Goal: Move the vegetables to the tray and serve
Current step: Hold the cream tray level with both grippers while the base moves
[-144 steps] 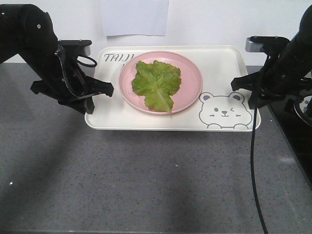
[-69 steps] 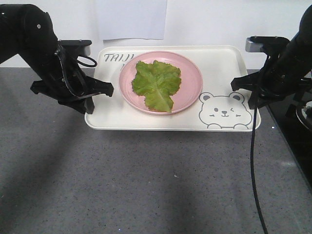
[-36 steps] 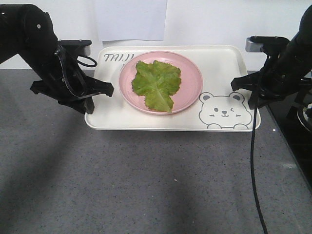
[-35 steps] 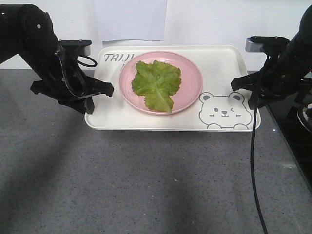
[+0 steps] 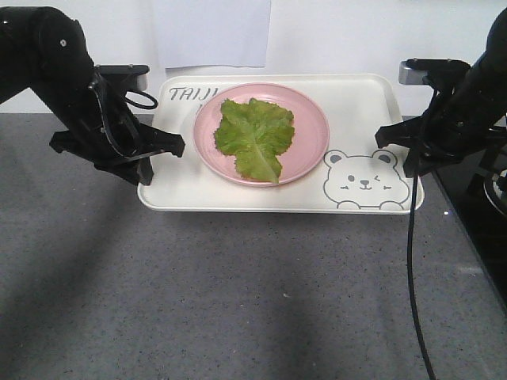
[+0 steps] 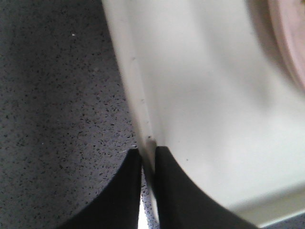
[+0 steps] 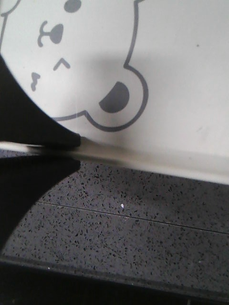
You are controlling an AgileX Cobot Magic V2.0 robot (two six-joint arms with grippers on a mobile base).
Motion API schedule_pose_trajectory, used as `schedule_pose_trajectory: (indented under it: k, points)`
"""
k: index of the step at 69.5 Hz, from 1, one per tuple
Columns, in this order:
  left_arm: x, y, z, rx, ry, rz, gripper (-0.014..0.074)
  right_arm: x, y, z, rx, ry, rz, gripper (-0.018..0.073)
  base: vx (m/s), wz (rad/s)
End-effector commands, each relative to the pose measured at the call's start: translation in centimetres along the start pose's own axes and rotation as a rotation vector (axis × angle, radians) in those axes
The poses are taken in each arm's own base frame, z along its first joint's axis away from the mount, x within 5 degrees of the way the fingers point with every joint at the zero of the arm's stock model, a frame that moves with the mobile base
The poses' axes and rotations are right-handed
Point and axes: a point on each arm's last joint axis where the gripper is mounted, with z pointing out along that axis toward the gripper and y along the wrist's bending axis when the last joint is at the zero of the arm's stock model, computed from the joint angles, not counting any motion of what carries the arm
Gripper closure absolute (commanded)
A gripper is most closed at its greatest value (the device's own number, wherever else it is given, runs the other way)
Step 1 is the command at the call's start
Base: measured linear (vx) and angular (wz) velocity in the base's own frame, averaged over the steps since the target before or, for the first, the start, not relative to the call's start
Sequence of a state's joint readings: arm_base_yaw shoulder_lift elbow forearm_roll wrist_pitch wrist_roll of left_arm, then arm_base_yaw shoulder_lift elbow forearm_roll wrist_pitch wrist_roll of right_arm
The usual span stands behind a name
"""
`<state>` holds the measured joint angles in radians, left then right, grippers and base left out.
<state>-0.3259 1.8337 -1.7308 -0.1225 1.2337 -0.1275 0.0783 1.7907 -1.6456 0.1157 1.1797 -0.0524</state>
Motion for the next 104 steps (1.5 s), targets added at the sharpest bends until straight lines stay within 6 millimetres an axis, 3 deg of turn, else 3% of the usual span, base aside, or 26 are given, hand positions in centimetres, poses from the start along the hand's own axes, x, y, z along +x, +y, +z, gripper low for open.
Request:
schedule_pose_trajectory:
  k: [1,104]
  points:
    - [-0.2,-1.84,-3.6,0.113,-0.137,0.024,0.0603,-0.66,1.32,-3.19,-0.067,-0.148,-0.022,0.0566,0.0,0.0]
    - [-0.2,-1.84,-3.6,0.113,-0.137,0.024,0.0603,-0.66,1.32,-3.19,-0.067,-0.148,-0.022,0.0566,0.0,0.0]
